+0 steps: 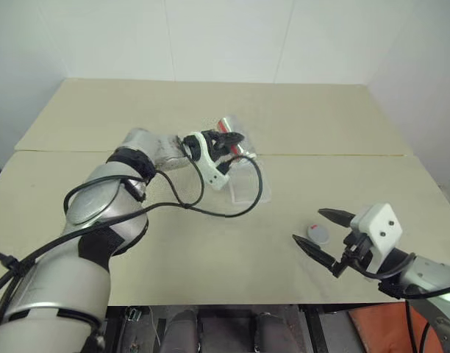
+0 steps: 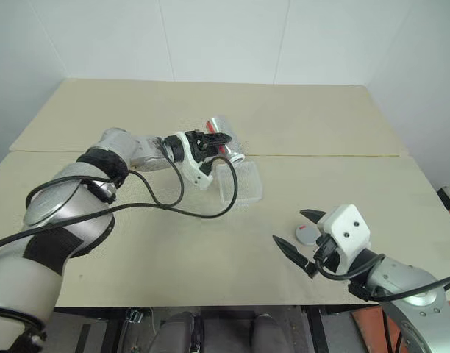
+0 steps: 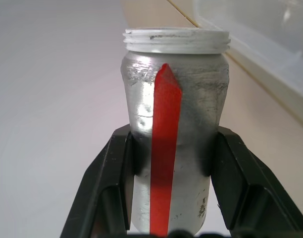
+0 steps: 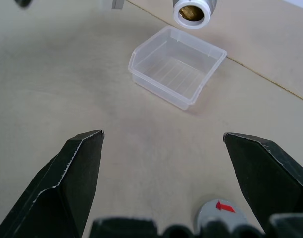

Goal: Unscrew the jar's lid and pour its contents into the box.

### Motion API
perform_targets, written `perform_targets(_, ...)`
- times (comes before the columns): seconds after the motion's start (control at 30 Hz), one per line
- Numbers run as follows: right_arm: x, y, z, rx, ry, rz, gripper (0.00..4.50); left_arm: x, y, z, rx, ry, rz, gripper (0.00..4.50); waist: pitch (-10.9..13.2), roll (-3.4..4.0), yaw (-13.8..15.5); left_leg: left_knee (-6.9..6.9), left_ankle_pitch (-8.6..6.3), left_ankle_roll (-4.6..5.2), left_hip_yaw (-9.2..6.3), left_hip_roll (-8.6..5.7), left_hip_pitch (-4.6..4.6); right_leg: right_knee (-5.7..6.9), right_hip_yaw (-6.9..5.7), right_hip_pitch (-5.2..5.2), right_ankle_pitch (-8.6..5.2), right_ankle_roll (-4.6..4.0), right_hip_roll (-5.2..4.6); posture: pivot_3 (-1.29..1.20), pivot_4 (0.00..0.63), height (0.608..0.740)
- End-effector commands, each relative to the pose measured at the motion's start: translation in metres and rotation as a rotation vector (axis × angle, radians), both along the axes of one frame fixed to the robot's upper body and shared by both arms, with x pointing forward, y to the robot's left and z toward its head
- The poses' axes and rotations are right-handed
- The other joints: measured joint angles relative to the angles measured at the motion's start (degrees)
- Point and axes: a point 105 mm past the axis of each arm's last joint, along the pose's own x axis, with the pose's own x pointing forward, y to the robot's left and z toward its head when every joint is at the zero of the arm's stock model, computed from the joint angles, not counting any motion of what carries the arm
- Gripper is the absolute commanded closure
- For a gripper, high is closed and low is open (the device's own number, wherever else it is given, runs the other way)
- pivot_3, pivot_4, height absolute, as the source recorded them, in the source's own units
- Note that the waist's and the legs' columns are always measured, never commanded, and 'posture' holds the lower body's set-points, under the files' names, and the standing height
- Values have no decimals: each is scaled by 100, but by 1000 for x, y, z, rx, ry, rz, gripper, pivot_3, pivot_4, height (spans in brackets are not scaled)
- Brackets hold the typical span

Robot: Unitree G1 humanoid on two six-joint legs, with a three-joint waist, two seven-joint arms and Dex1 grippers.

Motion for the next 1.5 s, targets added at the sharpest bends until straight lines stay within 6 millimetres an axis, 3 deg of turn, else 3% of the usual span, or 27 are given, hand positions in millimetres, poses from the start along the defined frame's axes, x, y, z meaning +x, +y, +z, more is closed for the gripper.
perform_targets(0.03,-5,6,7,-1,-33,25,17,-3,-9,21,48,-170,-112,2657,1,-2,4,0,0,0,0,0,-1,0,0,-2,0,0,0,0,150,740)
perform_targets(0.2,-3,7,8,6,-36,21,17,-10,-18,24,140,-292,-245,2657,8,-14,28,3,0,0,1,-1,-8,5,0,-10,0,0,-2,0,150,740)
perform_targets(0.33,-2,7,8,3,-36,28,17,-9,-19,24,193,-344,-264,2657,8,-14,55,5,0,-1,6,-1,-9,7,1,-13,0,0,-2,0,150,740)
perform_targets(0.5,-2,6,8,2,-34,28,17,-5,-16,25,130,-282,-188,2657,8,-14,60,11,1,-2,8,-1,-20,13,1,-24,0,0,-2,0,150,740)
perform_targets(0.73,0,6,5,-1,-24,21,17,11,1,28,-404,200,157,2657,7,-12,46,26,10,-16,23,3,-46,32,6,-66,1,-2,-3,0,150,740)
perform_targets(0.83,1,5,4,-8,-20,27,17,16,7,42,-793,506,221,2657,6,-11,42,33,19,-30,27,4,-50,36,5,-69,1,-2,-3,0,150,740)
perform_targets(0.93,3,3,4,-13,-21,27,17,24,23,55,-1218,892,213,2657,5,-9,49,53,25,-34,25,8,-63,40,-1,-71,1,-3,-2,0,150,740)
perform_targets(1.17,6,6,4,-20,-8,65,17,21,73,39,-1669,1319,65,2657,1,-3,-87,76,18,-22,9,9,-70,79,-2,-67,2,-1,2,0,150,740)
perform_targets(1.27,8,8,2,-20,3,89,17,6,87,23,-1806,1387,59,2657,0,-2,-133,79,15,-16,-14,13,-67,97,3,-69,2,-1,2,0,150,740)
perform_targets(1.5,14,14,-1,-23,14,139,17,-50,99,-13,-1919,1317,164,2657,-1,0,-103,81,7,-3,-33,15,-60,109,13,-70,2,-1,2,0,150,740)
